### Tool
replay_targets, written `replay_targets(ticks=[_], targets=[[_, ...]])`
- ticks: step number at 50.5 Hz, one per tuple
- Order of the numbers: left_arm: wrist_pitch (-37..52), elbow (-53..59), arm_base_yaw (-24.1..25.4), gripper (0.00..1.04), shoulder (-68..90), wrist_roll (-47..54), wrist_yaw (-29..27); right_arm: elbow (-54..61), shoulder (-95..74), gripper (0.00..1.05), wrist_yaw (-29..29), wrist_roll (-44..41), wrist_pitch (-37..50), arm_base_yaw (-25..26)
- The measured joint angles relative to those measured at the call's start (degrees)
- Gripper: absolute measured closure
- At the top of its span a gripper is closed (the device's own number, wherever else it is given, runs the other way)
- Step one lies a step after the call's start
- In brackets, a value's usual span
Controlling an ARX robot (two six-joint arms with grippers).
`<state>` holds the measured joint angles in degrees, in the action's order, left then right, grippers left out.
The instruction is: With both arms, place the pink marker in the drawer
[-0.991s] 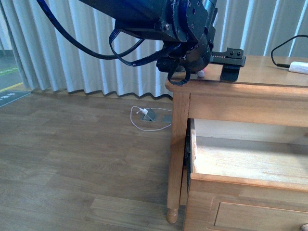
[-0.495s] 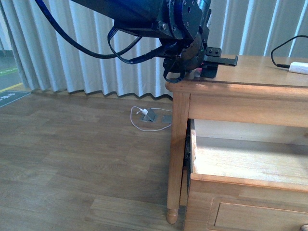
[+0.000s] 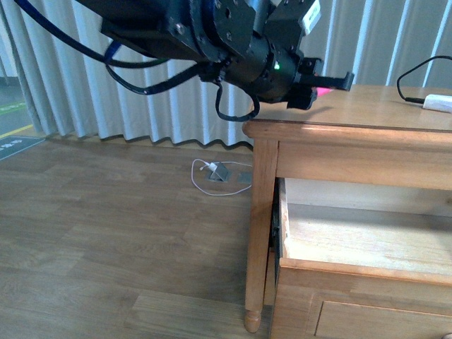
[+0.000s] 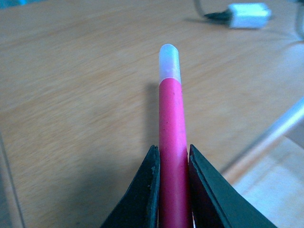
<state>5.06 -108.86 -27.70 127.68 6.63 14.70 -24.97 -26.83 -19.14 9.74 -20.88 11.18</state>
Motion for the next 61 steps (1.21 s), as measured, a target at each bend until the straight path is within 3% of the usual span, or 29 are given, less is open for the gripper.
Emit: replay_targets(ticks=[13, 25, 43, 54, 61], targets=[[3.98, 15.98, -1.33, 0.9, -14.03, 4.13, 16.66, 0.0, 0.0, 0.08, 0.0, 0.0, 0.0, 0.0], [6.56, 24.04, -5.14, 0.9, -13.68, 5.79, 15.85, 0.0, 0.0, 0.08, 0.0, 0.0, 0.0, 0.0], [8.5, 24.96, -7.78, 0.9, -7.3, 5.77, 10.71, 0.0, 0.0, 0.08, 0.0, 0.0, 0.0, 0.0], [8.5, 24.96, -7.67, 0.6, -6.23, 5.77, 7.82, 0.0, 0.0, 0.08, 0.0, 0.0, 0.0, 0.0], [9.9, 25.46, -7.48, 0.38, -6.47, 5.84, 2.45, 0.02, 0.0, 0.08, 0.0, 0.0, 0.0, 0.0]])
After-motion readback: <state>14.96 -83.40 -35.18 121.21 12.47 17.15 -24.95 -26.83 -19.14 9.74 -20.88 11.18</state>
